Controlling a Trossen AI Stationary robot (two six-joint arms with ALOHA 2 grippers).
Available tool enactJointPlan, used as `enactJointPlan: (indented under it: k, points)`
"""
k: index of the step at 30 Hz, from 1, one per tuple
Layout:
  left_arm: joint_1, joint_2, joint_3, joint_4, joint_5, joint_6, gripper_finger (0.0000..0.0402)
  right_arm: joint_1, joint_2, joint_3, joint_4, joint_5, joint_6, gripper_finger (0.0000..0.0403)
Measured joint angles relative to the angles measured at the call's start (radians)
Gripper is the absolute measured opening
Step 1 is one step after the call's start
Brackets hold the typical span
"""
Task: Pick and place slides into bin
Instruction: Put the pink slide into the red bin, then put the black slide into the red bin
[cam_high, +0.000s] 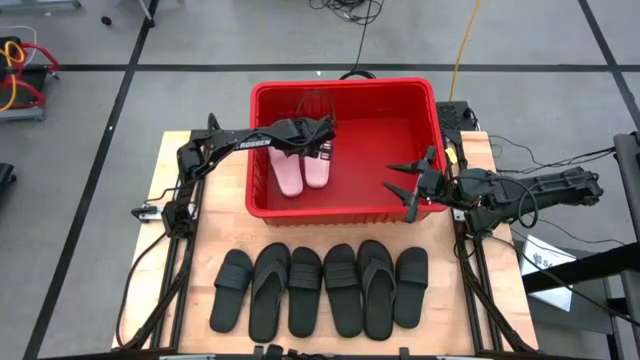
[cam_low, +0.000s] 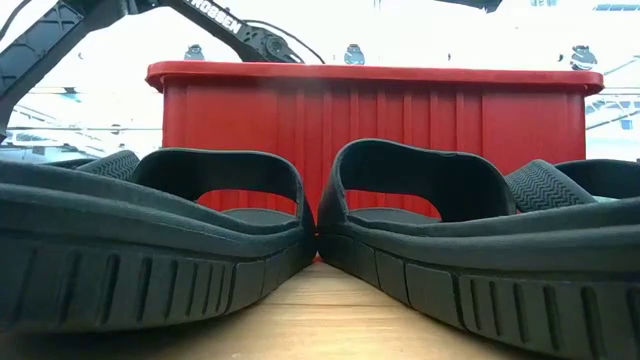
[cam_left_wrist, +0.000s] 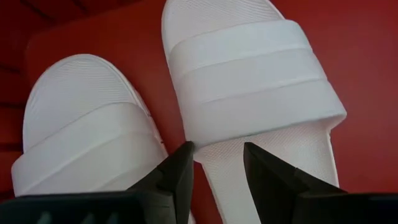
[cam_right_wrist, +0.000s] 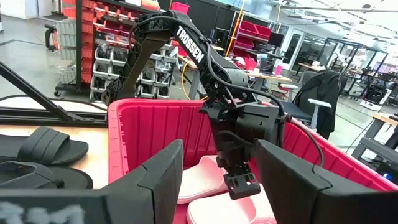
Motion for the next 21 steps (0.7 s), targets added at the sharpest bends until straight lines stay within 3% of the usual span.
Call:
enactJointPlan:
  k: [9, 21]
  points:
    - [0.013, -0.141, 0.0, -0.037, -0.011, 0.142, 0.0136, 0.0, -0.001, 0.0, -0.021, 0.0, 0.006, 0.0194]
    - [-0.123, -0.431, 0.0, -0.125, -0.183, 0.301, 0.0136, 0.034, -0.064, -0.001, -0.143, -0.003, -0.037, 0.0194]
